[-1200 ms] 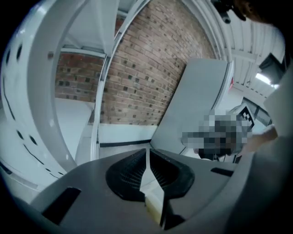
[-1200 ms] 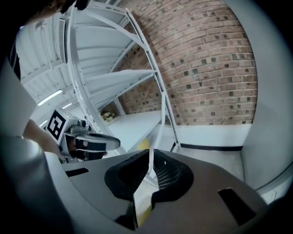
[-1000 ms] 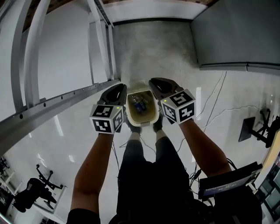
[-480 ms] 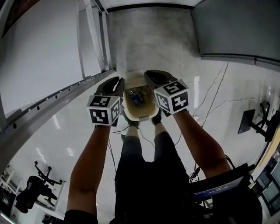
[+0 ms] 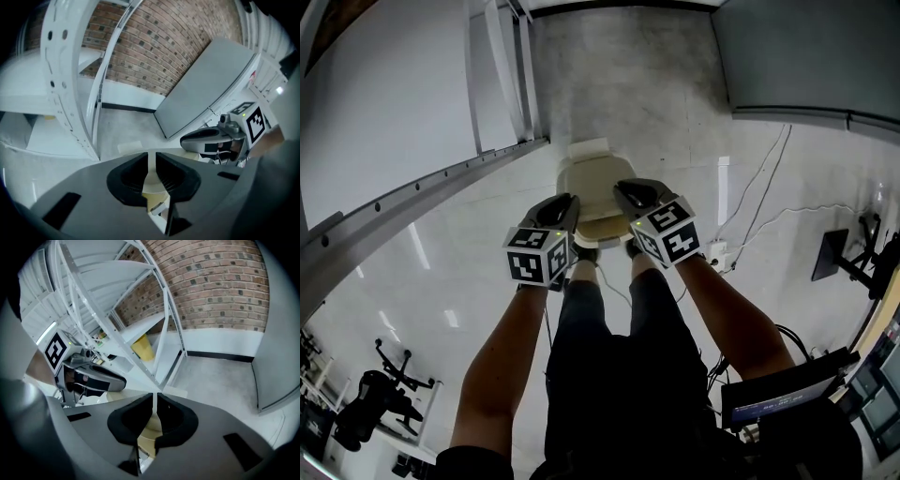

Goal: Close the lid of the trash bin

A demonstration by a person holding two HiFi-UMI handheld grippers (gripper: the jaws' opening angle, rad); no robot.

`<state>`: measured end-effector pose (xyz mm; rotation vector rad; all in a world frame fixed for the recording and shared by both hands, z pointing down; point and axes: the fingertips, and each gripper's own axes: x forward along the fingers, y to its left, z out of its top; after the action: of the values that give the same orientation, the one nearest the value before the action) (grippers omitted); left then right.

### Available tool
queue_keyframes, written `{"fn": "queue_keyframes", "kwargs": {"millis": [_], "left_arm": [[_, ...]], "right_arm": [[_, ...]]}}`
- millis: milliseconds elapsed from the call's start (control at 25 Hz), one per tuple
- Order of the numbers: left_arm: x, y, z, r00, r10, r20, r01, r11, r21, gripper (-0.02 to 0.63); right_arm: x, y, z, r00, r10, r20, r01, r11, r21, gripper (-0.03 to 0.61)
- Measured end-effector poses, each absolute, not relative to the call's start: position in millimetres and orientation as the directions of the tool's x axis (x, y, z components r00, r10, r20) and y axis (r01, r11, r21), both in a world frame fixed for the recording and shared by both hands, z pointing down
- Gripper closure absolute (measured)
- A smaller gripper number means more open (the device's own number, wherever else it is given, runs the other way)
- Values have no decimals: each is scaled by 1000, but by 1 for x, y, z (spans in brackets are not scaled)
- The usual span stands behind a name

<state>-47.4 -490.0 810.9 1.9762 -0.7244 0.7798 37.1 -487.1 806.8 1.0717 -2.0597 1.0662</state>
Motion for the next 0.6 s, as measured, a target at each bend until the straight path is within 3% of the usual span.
{"fn": "queue_keyframes", "kwargs": {"millis": [600], "left_arm": [[-64, -382, 901, 551, -54, 833, -754, -460, 469, 578]], "right_arm": [[29, -369, 896, -517, -218, 828, -837, 332, -435, 569]]}}
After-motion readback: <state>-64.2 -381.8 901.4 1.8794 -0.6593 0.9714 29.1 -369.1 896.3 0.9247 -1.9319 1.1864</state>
